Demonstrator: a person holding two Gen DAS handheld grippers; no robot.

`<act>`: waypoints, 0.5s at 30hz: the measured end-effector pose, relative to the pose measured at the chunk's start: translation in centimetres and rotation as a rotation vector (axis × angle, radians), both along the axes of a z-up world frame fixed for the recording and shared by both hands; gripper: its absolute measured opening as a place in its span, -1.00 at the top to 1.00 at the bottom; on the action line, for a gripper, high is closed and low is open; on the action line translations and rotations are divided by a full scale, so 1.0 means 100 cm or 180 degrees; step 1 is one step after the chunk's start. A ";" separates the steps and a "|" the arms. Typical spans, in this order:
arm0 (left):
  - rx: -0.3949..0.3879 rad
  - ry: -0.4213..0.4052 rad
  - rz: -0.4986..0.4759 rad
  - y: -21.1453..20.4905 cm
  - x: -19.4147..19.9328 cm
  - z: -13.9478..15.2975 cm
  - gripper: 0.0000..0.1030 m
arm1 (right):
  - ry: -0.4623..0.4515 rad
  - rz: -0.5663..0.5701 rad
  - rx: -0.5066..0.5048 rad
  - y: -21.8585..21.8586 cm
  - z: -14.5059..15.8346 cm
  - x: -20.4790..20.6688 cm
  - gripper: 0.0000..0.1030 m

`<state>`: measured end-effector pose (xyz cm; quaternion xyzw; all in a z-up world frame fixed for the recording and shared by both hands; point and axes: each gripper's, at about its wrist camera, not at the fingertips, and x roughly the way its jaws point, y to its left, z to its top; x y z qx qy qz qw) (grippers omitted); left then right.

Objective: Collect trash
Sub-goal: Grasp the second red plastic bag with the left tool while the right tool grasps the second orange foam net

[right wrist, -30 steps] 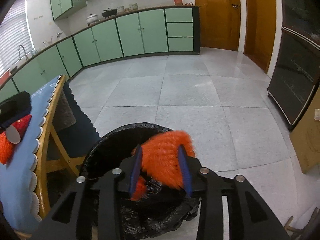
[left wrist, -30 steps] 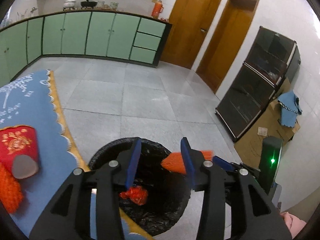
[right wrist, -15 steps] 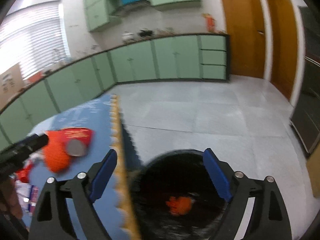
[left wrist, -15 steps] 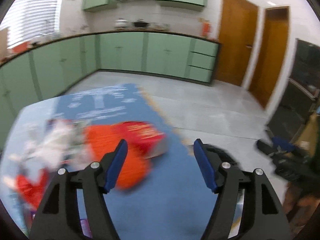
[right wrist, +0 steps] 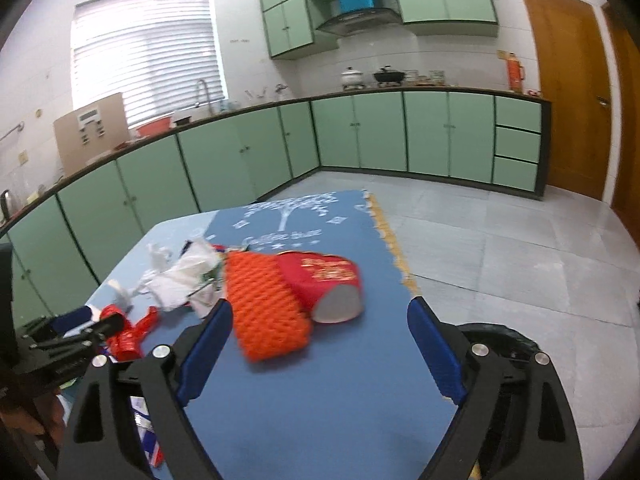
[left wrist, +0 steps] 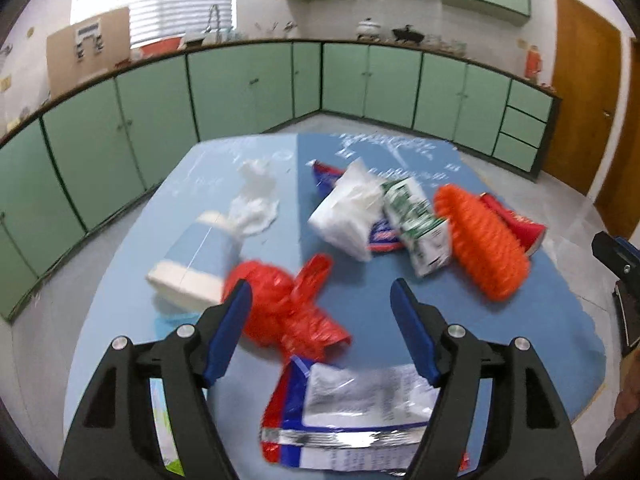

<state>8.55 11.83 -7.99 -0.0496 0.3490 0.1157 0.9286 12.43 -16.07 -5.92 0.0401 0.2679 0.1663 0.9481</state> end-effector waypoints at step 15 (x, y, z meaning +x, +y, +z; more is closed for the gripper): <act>-0.0092 0.0195 0.0138 0.012 0.018 -0.023 -0.31 | 0.0072 0.0101 -0.0177 0.029 -0.015 0.009 -0.64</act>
